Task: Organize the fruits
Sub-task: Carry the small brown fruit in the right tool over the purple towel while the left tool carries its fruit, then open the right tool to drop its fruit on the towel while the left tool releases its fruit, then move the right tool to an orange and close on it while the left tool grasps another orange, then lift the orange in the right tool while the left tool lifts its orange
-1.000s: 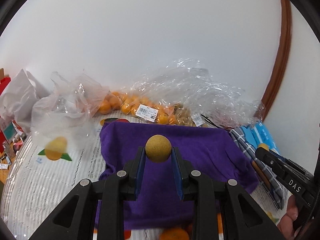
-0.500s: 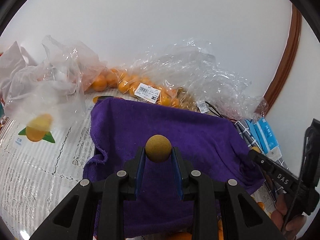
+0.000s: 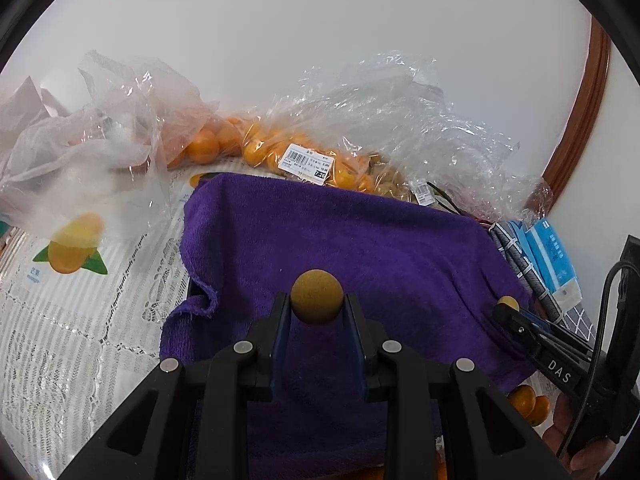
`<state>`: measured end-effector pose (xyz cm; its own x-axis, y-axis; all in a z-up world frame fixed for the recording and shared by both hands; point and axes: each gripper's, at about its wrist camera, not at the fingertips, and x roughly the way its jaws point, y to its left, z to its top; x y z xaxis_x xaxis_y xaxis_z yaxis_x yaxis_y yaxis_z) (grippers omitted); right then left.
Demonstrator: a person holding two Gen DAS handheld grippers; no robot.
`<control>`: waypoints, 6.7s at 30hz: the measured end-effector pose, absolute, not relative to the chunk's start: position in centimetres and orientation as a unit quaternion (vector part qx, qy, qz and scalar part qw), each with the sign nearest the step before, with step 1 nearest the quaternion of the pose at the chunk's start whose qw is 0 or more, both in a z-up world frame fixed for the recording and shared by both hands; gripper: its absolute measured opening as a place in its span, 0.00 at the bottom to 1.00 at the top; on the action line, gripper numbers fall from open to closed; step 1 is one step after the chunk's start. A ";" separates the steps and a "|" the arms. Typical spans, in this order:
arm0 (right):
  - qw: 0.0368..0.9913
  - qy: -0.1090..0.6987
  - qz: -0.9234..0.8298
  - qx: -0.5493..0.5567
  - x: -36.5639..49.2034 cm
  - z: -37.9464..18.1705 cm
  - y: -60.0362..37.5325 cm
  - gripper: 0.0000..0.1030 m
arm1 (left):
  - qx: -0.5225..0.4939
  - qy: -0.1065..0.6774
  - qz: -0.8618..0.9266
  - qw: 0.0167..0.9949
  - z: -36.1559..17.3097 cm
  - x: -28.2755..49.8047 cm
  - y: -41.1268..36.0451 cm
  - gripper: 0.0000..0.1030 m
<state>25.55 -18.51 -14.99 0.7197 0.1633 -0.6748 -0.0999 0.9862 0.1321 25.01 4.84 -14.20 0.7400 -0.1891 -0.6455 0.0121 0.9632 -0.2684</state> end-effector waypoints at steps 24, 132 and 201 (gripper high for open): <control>0.918 0.389 0.076 0.026 26.0 -15.6 -17.5 0.24 | -0.099 0.372 -0.052 0.922 -14.7 25.4 4.0 0.25; 0.925 0.372 0.051 0.059 14.8 -16.4 -23.7 0.33 | -0.137 0.349 -0.110 0.921 -14.3 12.8 6.1 0.46; 0.947 0.300 0.078 0.086 12.5 -11.8 -23.6 0.33 | -0.137 0.314 -0.169 0.924 -13.3 10.3 5.3 0.34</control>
<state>12.53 -23.61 -11.78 0.8074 0.1990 -0.5555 -0.0953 0.9730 0.2100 10.33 5.34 -13.27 0.7460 -0.3990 -0.5332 0.2272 0.9051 -0.3594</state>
